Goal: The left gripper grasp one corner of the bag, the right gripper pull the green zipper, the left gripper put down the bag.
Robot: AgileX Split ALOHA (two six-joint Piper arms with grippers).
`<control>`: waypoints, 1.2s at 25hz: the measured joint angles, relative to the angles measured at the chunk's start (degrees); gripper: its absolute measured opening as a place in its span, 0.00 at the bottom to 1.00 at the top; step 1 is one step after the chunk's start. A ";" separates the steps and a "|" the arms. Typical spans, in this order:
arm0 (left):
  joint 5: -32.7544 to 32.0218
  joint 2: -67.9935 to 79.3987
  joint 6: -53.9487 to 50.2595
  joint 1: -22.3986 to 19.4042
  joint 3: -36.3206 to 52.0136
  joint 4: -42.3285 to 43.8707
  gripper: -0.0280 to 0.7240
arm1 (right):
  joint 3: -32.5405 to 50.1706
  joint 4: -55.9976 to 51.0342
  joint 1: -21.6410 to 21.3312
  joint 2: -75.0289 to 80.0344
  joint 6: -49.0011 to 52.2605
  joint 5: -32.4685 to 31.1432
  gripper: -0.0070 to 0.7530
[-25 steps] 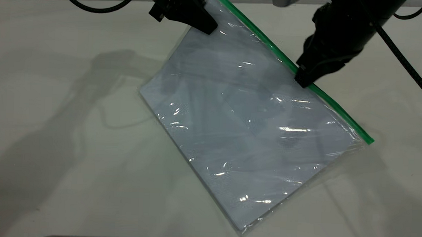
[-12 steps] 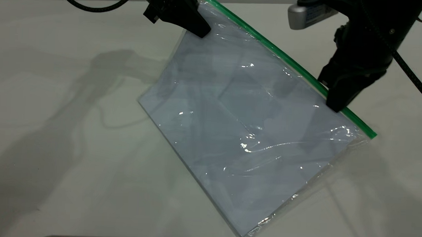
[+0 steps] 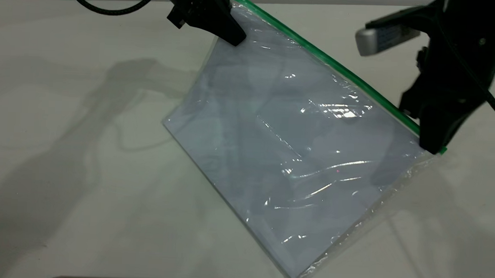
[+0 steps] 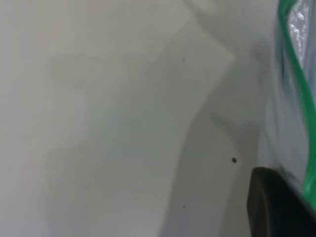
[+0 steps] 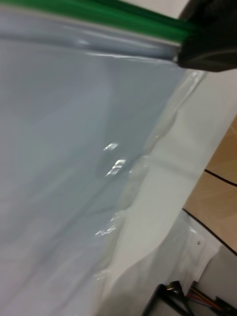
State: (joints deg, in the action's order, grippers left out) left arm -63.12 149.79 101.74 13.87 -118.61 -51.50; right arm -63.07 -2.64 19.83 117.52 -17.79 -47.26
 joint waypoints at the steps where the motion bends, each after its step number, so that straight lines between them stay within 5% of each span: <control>1: -0.01 0.00 0.00 0.00 0.00 0.05 0.11 | 0.00 0.09 0.00 0.00 0.04 -0.07 0.06; 13: 0.32 0.00 -0.27 0.05 0.00 0.50 0.16 | 0.00 0.39 0.00 0.00 2.77 0.86 0.12; 24: 8.34 -0.36 -6.63 -0.01 -0.18 6.80 0.79 | 0.06 2.06 -0.19 0.00 3.16 9.15 0.74; 30: 9.28 -4.99 -22.81 -0.01 -3.75 16.98 0.85 | -4.95 0.45 -0.19 0.00 5.75 21.76 0.77</control>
State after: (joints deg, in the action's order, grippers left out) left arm -53.83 144.81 78.92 13.85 -122.36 -34.51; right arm -68.02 -2.19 19.64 117.52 -12.04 -25.49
